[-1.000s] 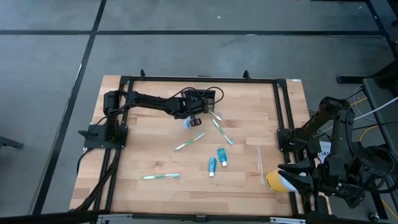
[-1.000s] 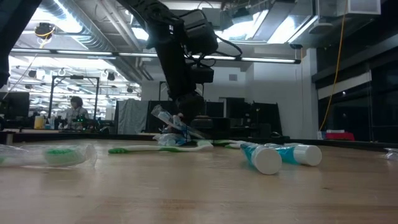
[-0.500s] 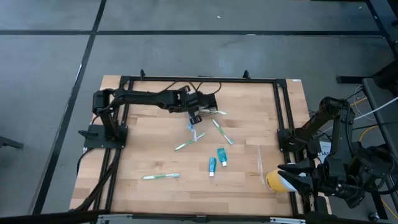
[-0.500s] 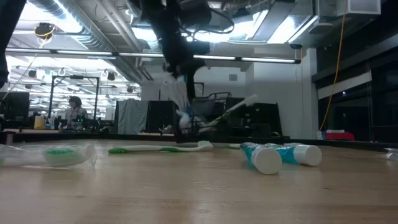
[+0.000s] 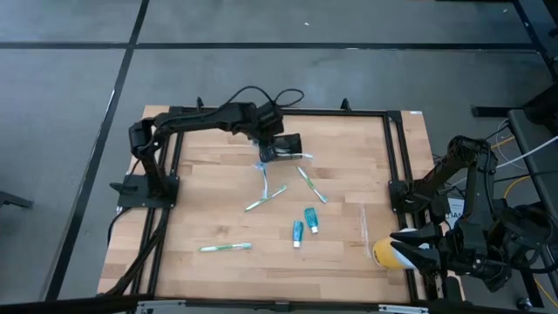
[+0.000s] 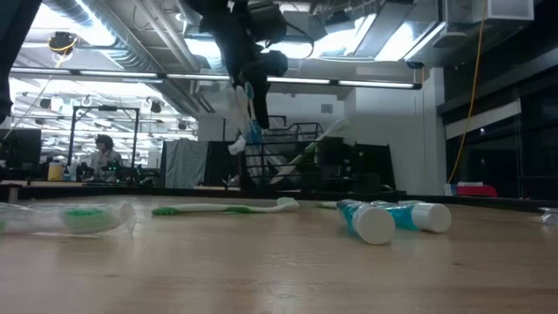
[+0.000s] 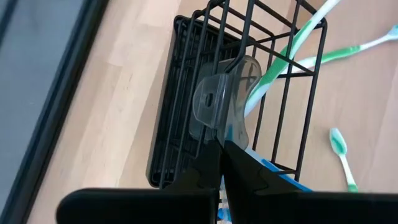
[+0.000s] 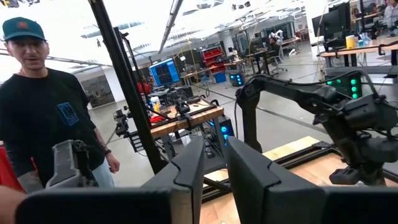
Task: Pick & Place toothbrushing station
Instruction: Put the wire organizer on the top center of the table upright
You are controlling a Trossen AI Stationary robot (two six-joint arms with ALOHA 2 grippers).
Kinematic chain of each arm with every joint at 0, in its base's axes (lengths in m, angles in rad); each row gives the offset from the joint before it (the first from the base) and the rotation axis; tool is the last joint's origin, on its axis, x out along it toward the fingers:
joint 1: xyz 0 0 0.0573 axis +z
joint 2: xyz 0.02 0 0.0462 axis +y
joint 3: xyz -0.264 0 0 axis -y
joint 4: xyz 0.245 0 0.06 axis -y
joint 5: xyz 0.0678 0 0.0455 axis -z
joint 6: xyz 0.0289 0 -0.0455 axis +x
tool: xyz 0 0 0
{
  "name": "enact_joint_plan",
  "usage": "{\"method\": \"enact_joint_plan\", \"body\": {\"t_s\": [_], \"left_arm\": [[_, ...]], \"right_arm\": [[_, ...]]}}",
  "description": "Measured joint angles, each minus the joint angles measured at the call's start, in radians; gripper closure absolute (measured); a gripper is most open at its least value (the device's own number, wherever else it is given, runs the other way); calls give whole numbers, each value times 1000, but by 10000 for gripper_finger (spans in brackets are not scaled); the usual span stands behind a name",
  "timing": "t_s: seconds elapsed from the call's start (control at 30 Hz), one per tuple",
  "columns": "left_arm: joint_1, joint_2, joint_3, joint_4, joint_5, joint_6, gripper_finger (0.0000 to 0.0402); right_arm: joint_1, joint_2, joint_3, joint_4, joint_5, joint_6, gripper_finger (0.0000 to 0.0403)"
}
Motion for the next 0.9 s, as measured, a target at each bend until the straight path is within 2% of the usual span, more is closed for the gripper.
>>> {"method": "enact_joint_plan", "body": {"t_s": [0.27, 0.57, 0.9], "left_arm": [[96, 0, 0, -14, 144, 121, 399], [179, 0, 0, -17, 199, 192, 399], [230, 3, 1, -22, 309, 205, 399]], "right_arm": [[0, 0, 0, 1, -21, 6, 333], [0, 0, 0, 5, -21, 11, 333], [-3, 0, 0, 24, -21, 7, 333]]}}
